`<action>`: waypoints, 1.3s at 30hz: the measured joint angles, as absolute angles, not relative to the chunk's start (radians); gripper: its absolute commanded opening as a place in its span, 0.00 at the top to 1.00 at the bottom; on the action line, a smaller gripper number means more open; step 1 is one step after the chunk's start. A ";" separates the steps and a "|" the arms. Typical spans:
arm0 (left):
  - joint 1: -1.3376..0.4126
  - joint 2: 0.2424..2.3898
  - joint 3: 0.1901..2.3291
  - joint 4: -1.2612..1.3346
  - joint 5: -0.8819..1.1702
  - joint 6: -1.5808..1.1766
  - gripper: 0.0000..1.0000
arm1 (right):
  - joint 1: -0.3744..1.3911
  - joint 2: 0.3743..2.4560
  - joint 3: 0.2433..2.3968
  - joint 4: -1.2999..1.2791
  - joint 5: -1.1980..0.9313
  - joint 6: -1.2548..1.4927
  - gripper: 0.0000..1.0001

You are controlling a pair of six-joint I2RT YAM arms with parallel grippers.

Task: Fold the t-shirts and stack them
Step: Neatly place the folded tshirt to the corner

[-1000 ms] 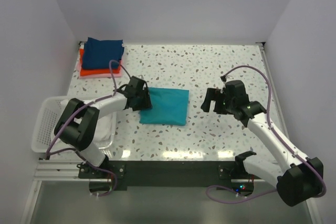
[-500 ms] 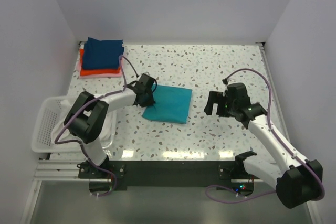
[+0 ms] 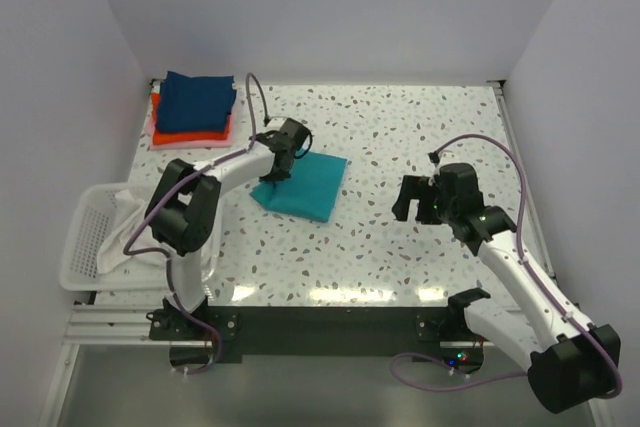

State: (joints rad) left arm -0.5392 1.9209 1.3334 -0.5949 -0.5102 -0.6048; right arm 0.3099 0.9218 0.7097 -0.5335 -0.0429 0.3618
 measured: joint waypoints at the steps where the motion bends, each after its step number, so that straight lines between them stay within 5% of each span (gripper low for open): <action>1: -0.538 1.929 1.355 -0.607 -0.547 -0.582 1.00 | 0.309 0.918 0.710 -0.532 -0.043 0.361 0.01; 39: -0.295 2.220 2.010 -0.408 -0.782 0.202 1.00 | 0.307 0.975 0.701 -0.508 -0.001 0.347 0.01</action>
State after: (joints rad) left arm -0.2951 2.2204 2.0098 -0.4076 -0.7818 0.2016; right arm 0.3073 0.9752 0.7006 -0.5079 -0.0010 0.3473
